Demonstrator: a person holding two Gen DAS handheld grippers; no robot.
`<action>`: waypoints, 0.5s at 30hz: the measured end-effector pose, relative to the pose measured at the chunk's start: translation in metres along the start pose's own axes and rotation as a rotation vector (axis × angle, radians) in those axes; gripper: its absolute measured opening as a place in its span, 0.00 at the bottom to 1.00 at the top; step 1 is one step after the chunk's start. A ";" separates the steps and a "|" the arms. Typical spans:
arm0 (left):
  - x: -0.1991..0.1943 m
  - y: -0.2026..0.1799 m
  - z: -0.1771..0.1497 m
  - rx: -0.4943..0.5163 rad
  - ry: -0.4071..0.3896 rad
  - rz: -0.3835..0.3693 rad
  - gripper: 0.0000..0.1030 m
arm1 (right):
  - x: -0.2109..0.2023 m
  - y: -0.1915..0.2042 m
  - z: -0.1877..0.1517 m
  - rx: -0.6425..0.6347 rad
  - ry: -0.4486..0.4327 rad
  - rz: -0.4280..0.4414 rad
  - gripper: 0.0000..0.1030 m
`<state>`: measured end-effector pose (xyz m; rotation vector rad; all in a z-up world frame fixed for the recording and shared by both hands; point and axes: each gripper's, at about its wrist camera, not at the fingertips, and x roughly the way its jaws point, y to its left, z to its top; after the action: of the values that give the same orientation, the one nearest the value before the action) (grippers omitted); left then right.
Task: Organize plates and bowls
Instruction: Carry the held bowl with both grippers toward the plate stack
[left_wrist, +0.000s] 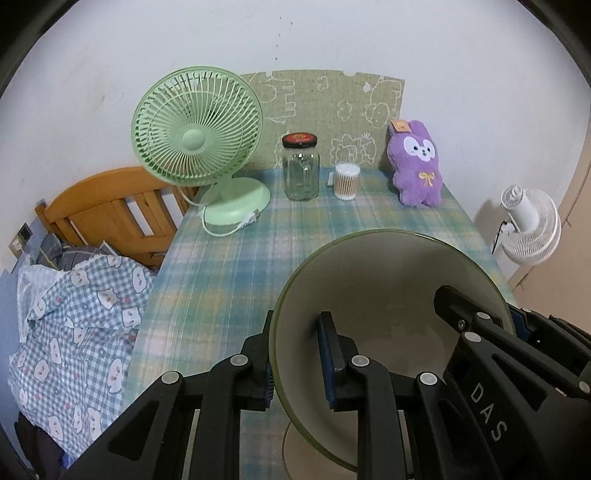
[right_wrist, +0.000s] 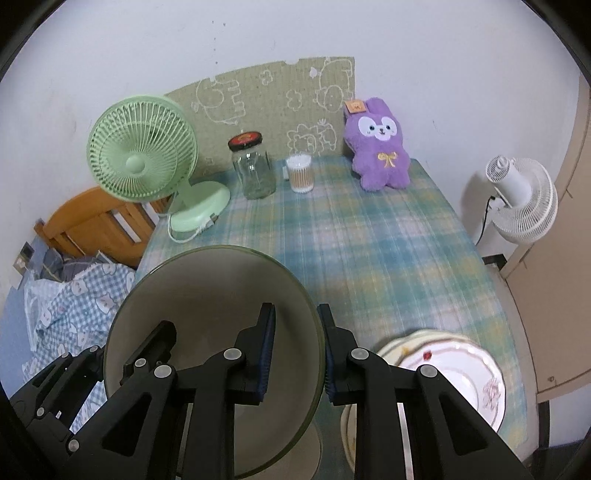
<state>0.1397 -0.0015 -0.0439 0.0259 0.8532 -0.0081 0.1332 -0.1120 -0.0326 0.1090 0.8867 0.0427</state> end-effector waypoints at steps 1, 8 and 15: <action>0.000 0.000 -0.005 0.005 0.003 0.001 0.17 | 0.001 0.000 -0.005 0.003 0.006 -0.001 0.25; 0.008 0.000 -0.035 0.025 0.044 0.002 0.17 | 0.012 -0.001 -0.036 0.007 0.060 -0.019 0.25; 0.017 0.003 -0.056 0.022 0.095 -0.008 0.18 | 0.025 -0.002 -0.059 0.009 0.113 -0.034 0.25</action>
<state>0.1086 0.0026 -0.0937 0.0439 0.9487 -0.0234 0.1034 -0.1079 -0.0888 0.1011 1.0014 0.0132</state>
